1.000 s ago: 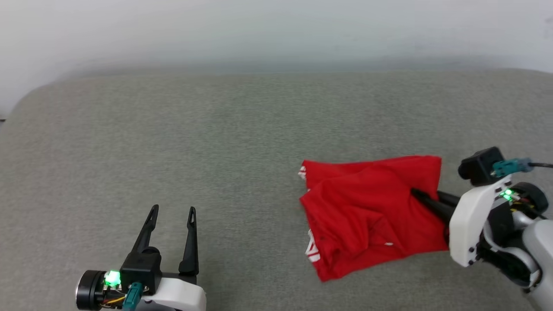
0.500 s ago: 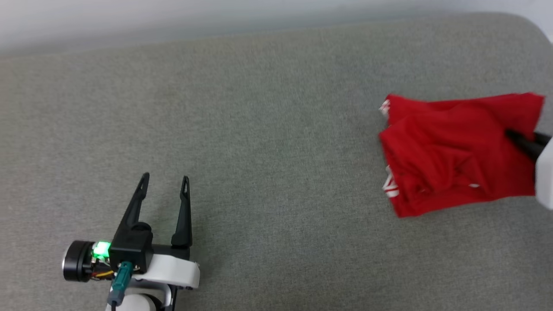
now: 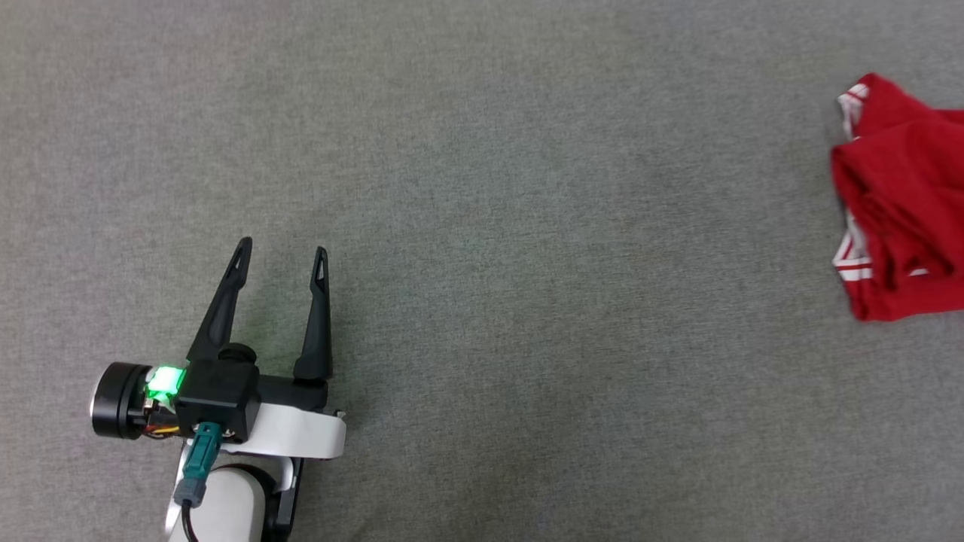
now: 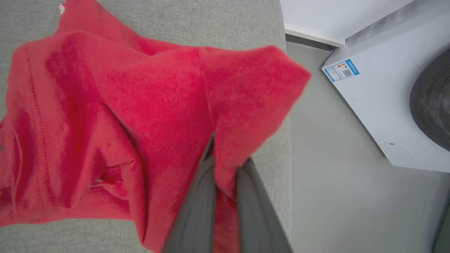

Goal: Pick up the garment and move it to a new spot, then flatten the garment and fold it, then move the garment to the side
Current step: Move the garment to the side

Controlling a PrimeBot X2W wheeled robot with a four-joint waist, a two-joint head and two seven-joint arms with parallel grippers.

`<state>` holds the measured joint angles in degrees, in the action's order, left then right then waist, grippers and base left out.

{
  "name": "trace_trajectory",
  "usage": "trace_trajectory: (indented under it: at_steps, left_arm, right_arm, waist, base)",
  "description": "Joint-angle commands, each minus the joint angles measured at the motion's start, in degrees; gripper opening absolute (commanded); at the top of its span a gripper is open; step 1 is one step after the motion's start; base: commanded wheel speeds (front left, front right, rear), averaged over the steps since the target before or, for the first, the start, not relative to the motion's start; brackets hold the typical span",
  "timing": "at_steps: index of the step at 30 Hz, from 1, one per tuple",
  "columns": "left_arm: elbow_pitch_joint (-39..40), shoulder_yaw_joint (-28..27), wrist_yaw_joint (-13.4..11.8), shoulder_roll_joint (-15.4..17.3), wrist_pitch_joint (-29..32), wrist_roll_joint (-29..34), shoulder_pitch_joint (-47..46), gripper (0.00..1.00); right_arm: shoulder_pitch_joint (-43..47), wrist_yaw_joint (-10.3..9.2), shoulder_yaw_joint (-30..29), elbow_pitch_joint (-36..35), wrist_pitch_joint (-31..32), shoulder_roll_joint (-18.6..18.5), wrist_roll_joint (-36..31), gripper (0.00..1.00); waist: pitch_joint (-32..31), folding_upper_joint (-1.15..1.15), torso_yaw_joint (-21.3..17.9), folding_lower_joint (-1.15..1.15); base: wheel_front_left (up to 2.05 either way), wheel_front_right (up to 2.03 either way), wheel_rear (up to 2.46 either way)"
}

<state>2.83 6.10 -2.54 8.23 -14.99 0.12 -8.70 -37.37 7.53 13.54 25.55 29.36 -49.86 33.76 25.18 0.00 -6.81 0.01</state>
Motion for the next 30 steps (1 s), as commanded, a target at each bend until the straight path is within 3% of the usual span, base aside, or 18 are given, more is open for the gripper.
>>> trace_trajectory:
  at_steps: [1, 6, 13, 14, 15, 16, 25, 30]
  left_arm:
    - [0.4, 0.1, 0.1, 0.2, -0.3, 0.1, -0.8, 1.0]
    - [1.1, 0.5, 0.1, 0.6, -0.3, 0.3, -1.7, 1.0]
    - [1.5, 0.9, -0.5, 1.0, -0.3, 0.3, -2.2, 1.0]
    - [1.5, 0.9, -0.6, 1.0, -0.3, 0.3, -2.2, 1.0]
    - [1.4, 0.9, -0.7, 1.0, -0.3, 0.2, -2.1, 1.0]
    - [1.2, 0.9, -0.8, 1.0, -0.3, 0.2, -1.9, 1.0]
    - [0.4, 1.5, -1.8, 0.3, -0.3, -0.3, 0.4, 1.0]
    - [-0.3, 1.7, -2.2, -0.4, -0.3, -0.9, 2.3, 1.0]
  right_arm:
    - [-1.4, -0.09, -1.2, 0.8, 0.1, -0.2, -0.5, 0.0]
    - [-3.1, -0.09, -4.8, 4.5, 0.6, -0.6, -4.4, 0.0]
    - [-4.7, -0.09, -9.2, 7.2, -0.4, 1.6, -9.2, 0.0]
    - [-4.9, -0.09, -9.8, 7.4, -0.8, 2.1, -10.0, 0.15]
    - [-4.9, -0.09, -10.1, 7.6, -0.8, 2.9, -10.6, 0.49]
    - [-4.9, -0.09, -10.5, 7.9, -0.8, 3.6, -11.1, 1.0]
    - [-2.4, -0.09, -12.3, 5.6, -5.4, 6.1, -17.0, 1.0]
    - [-0.6, -0.09, -15.0, 1.4, -14.1, 8.1, -19.6, 1.0]
  waist:
    - [1.2, 0.0, 0.5, -0.01]
    - [2.9, 0.0, 1.3, -0.01]
    - [3.5, 0.0, 1.7, -0.01]
    - [3.4, 0.0, 1.8, -0.01]
    - [3.1, 0.0, 1.7, -0.01]
    - [2.8, 0.0, 1.7, -0.01]
    - [-2.0, 0.0, 1.6, -0.01]
    - [-6.0, 0.0, 2.4, -0.01]
  base:
    - [0.0, 0.0, 0.0]
    - [0.0, 0.0, 0.0]
    - [0.0, 0.0, 0.0]
    - [0.0, 0.0, 0.0]
    - [0.0, 0.0, 0.0]
    - [0.0, 0.0, 0.0]
    - [0.0, 0.0, 0.0]
    - [0.0, 0.0, 0.0]
